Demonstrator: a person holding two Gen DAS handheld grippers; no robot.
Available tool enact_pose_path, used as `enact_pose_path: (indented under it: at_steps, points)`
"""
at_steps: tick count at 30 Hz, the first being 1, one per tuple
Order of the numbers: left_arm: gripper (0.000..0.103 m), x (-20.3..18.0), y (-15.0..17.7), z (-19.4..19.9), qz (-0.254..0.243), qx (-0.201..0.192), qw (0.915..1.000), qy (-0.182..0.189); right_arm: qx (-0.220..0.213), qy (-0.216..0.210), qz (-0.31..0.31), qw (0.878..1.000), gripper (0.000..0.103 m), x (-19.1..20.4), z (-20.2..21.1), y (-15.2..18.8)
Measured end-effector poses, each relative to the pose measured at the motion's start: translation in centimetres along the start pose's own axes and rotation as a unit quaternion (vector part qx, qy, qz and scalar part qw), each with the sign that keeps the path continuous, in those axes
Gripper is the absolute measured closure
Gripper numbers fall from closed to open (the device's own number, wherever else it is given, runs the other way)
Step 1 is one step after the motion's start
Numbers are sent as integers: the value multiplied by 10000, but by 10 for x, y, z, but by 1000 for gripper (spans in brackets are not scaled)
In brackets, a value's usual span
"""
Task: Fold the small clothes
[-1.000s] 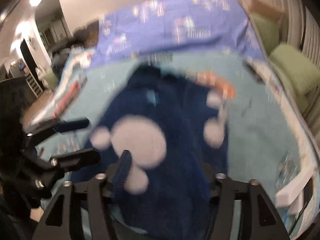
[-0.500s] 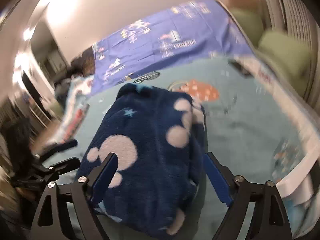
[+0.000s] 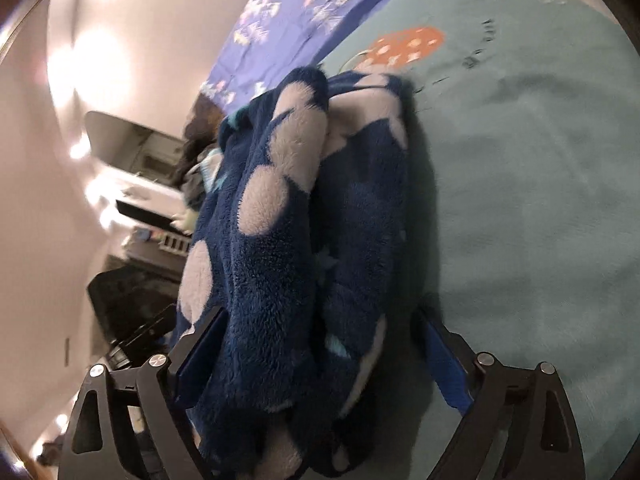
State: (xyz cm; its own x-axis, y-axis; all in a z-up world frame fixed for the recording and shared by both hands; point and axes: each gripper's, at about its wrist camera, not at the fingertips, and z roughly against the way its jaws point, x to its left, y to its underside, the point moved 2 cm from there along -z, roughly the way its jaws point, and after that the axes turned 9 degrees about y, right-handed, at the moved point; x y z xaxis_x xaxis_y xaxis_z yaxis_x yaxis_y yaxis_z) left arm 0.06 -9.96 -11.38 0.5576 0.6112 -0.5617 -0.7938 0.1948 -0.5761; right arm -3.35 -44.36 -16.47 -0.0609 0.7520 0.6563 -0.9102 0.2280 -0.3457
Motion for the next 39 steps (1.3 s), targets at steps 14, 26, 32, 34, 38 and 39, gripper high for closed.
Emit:
enact_pose_path:
  at_steps: [14, 26, 32, 34, 38, 39]
  points:
    - [0, 30, -31, -34, 454, 200, 9959, 758, 764, -562, 587, 9938, 4, 21, -57, -64]
    - [0, 54, -52, -50, 762, 26, 9913, 1077, 738, -691, 349, 9943, 6, 14, -75, -97]
    - [27, 28, -56, -34, 229, -162, 9961, 842, 231, -305, 560, 9977, 42, 36, -55, -86]
    - [32, 14, -56, -21, 17, -267, 9968, 759, -60, -218, 717, 9972, 45, 53, -38, -83]
    - [34, -20, -68, 8, -478, -596, 9948, 666, -692, -126, 1003, 9925, 48, 85, 2, -83]
    - [35, -29, -74, 15, -581, -660, 9940, 647, -831, -114, 1041, 9910, 49, 90, 11, -84]
